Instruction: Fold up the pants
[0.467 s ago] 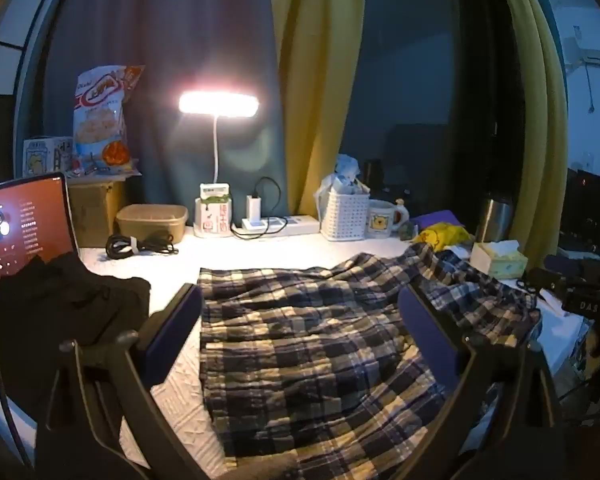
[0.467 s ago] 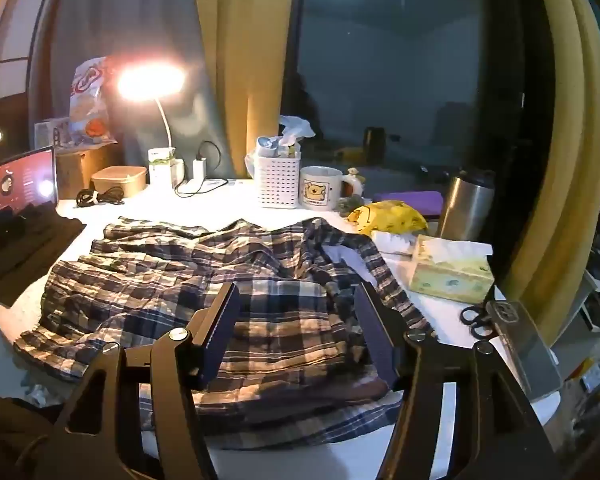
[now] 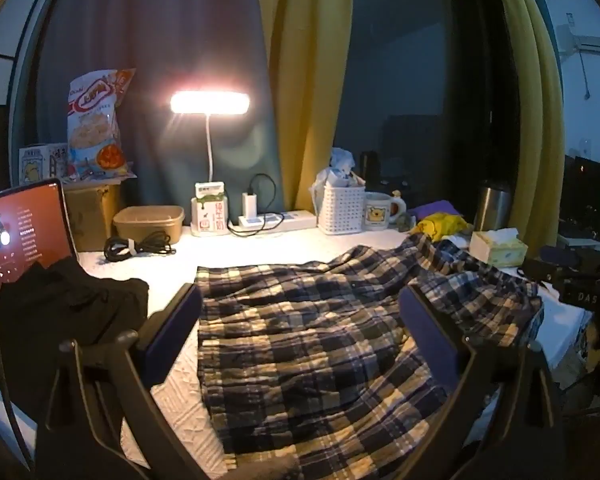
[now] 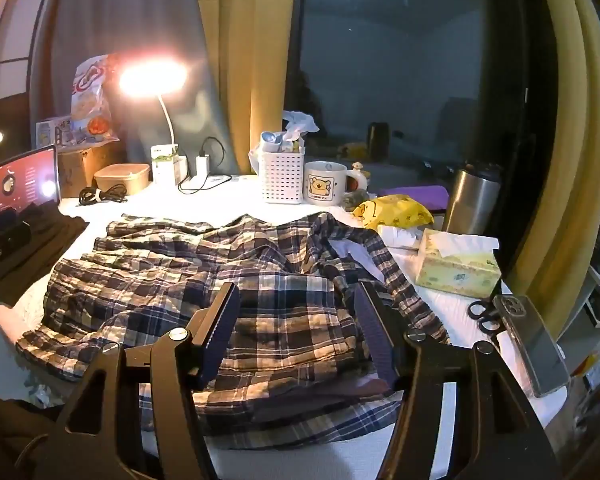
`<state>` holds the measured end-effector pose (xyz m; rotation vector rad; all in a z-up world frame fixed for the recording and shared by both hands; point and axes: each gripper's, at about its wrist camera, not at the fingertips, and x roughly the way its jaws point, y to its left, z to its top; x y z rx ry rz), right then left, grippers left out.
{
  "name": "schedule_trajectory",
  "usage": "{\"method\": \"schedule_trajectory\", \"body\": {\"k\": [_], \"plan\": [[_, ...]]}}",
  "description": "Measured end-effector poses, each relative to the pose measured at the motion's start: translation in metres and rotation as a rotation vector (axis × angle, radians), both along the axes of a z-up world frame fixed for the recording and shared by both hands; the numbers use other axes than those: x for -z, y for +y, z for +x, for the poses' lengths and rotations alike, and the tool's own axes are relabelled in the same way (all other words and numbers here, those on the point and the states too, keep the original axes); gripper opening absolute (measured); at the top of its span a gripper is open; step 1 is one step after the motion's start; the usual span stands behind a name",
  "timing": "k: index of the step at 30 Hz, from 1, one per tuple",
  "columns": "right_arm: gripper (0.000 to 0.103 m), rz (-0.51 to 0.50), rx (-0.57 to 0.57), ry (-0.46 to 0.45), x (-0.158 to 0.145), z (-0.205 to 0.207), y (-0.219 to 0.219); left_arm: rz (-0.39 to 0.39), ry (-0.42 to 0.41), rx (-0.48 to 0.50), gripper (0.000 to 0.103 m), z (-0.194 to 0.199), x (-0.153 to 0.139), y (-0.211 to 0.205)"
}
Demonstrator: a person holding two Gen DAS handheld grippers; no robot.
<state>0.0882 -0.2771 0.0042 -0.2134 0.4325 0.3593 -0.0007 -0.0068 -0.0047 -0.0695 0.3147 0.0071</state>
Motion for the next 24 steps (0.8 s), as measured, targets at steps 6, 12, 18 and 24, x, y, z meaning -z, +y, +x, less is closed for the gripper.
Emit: {"method": "schedule_trajectory", "body": {"k": [6,12,18,24], "plan": [[0.063,0.005,-0.002,-0.001,0.0018,-0.0015,0.0010,-0.005,-0.006,0.003,0.099,-0.0018,-0.0017,0.0022],[0.063,0.007,-0.001,0.000,0.0023,-0.0013,0.0018,-0.001,-0.007,-0.008,0.099,-0.0033,-0.0031,0.0019],[0.063,0.010,-0.002,0.001,0.0032,-0.0012,0.0010,0.003,-0.007,-0.018,0.099,-0.0045,-0.0034,0.0038],[0.063,0.012,-0.001,0.003,0.0039,-0.0019,0.0004,0.004,-0.006,-0.017,0.099,-0.0048,-0.0034,0.0038]]}}
